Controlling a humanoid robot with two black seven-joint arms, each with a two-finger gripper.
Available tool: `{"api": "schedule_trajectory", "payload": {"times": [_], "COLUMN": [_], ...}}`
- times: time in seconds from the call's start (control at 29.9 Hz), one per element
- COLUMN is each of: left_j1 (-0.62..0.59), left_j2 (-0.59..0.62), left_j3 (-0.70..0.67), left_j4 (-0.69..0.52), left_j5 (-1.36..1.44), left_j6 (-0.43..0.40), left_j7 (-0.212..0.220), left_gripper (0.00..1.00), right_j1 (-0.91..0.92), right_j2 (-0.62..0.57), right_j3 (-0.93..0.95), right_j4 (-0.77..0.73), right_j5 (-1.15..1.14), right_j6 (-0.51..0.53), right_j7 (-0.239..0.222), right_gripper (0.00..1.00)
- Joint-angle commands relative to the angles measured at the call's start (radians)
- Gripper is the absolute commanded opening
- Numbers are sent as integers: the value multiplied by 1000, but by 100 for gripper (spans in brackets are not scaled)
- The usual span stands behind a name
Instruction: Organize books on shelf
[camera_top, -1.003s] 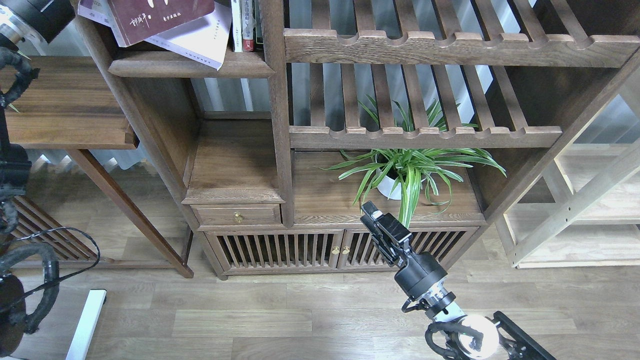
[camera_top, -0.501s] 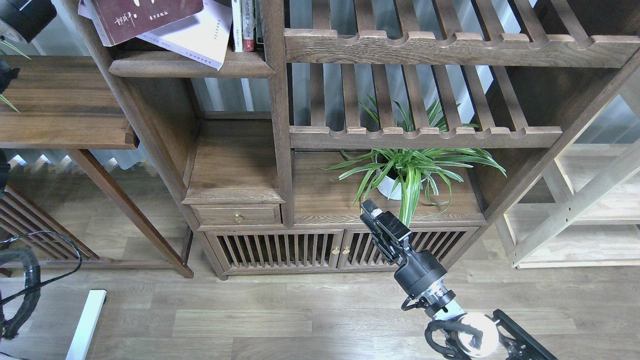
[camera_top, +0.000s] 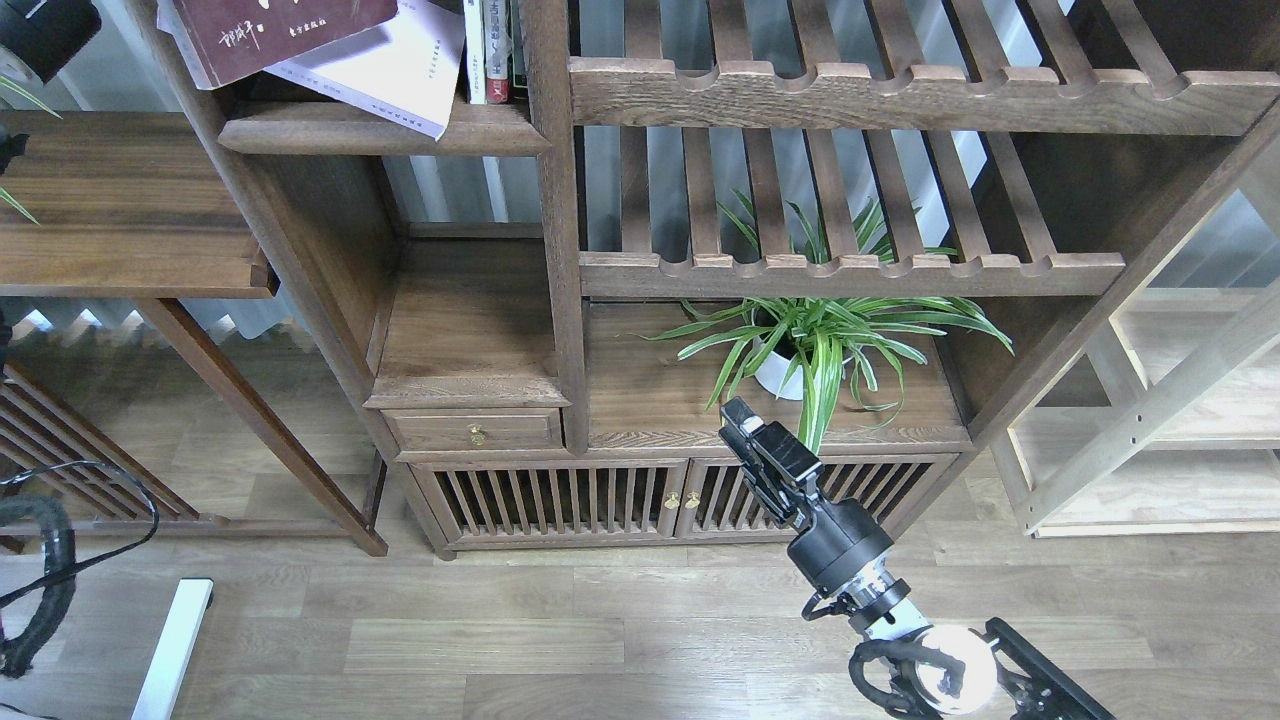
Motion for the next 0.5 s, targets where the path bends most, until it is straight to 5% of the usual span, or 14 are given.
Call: {"api": "schedule_trajectory", "payload": {"times": [0.0, 0.27, 0.47], "left_j1": [9, 16, 21], "left_j2": [14, 43, 43], "left_j3": [1, -5, -7], "left_j4": [-1, -1, 0], "left_j5": [-3, -3, -3], "left_j6": [0, 0, 0], "left_j7": [0, 0, 0], "left_gripper": [15, 16, 25], "right_j1": [0, -2, -2], "right_j2": [2, 11, 12], "right_j3": [-1, -16, -20], "right_j4": [0, 0, 2], "right_j5": [-5, -10, -22], "right_j6": [0, 0, 0], "right_j7": [0, 0, 0], "right_gripper": [54, 54, 54]}}
